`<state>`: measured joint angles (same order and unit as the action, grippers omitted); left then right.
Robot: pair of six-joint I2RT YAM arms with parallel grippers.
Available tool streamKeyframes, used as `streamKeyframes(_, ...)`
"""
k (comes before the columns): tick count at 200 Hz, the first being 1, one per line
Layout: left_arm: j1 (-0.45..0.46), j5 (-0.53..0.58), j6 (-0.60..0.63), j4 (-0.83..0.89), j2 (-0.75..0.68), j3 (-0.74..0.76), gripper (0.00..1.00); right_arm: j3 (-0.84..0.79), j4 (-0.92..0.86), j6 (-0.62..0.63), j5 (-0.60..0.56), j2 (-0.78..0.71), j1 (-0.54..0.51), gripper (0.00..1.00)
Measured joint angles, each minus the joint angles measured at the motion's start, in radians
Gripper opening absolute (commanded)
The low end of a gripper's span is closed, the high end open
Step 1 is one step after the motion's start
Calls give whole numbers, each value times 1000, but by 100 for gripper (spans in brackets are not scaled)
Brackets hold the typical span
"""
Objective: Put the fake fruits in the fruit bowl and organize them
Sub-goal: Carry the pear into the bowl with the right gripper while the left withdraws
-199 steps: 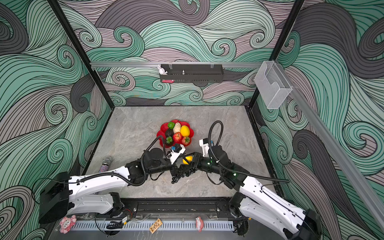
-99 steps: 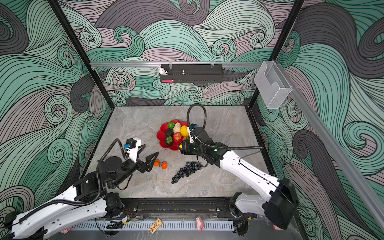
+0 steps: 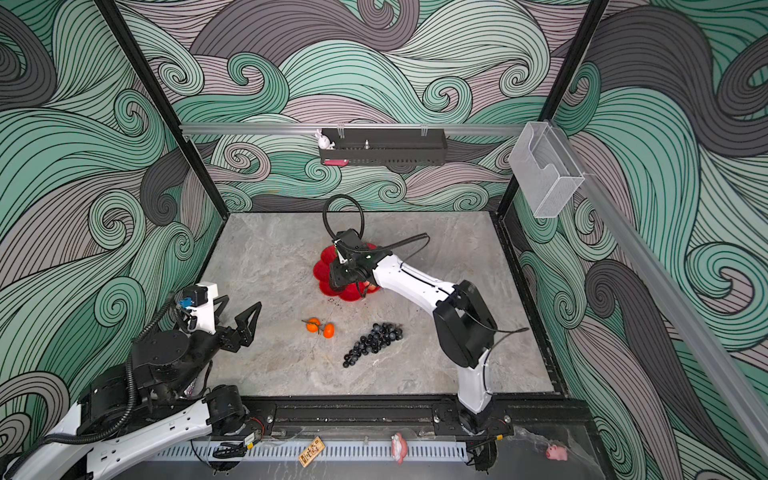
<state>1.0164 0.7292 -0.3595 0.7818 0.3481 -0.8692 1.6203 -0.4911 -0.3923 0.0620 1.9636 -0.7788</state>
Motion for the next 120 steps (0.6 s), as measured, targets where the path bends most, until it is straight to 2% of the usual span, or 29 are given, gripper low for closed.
streamKeyframes(45, 0, 24, -12, 39, -45, 0, 87, 212, -63, 53, -14, 182, -4, 50)
streamKeyframes(120, 0, 25, -16, 49, -45, 0, 87, 506, -147, 103, -33, 391, -8, 52)
